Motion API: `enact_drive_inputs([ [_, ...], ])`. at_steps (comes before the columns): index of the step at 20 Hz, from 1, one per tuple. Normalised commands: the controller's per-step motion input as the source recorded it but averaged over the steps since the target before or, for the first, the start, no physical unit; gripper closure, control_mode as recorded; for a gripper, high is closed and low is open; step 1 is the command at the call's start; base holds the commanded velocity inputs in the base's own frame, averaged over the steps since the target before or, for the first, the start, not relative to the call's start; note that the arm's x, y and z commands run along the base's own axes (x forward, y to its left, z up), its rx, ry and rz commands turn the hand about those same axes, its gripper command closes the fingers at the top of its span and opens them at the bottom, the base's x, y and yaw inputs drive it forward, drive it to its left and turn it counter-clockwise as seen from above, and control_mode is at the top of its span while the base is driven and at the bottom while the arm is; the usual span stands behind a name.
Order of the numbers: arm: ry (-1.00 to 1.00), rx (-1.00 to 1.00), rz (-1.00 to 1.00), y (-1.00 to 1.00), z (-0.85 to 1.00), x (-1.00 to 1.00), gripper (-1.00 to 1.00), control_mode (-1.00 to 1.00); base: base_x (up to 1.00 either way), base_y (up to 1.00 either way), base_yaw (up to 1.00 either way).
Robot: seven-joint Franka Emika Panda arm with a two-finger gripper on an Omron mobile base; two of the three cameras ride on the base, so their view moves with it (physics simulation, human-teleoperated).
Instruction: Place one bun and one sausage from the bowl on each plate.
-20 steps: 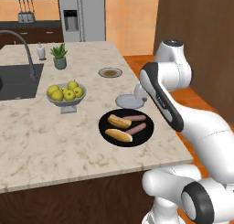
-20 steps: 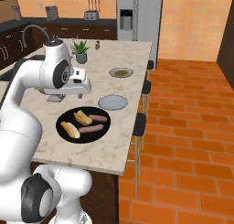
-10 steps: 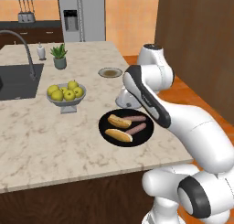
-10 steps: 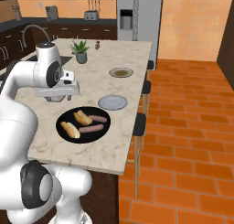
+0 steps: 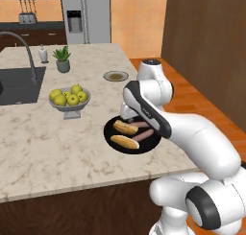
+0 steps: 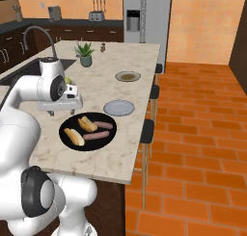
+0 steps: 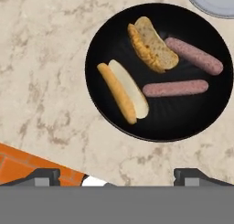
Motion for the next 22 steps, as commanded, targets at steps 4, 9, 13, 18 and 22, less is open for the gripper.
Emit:
enact_drive_inputs([
  [4, 0.03, 0.02, 0.04, 0.00, -0.30, 0.49, -1.00, -1.00, 0.00, 0.00, 0.00],
  [9, 0.10, 0.00, 0.01, 0.00, -0.39, 0.32, -1.00, -1.00, 0.00, 0.00, 0.00],
  [13, 0.10, 0.00, 0.02, 0.02, -0.52, 0.26, -1.00, -1.00, 0.00, 0.00, 0.00],
  [18, 0.13, 0.00, 0.00, 0.16, -0.46, 0.10, -1.00, -1.00, 0.00, 0.00, 0.00],
  [22, 0.09, 0.00, 0.03, 0.03, -0.56, 0.05, -1.00, -1.00, 0.00, 0.00, 0.00],
])
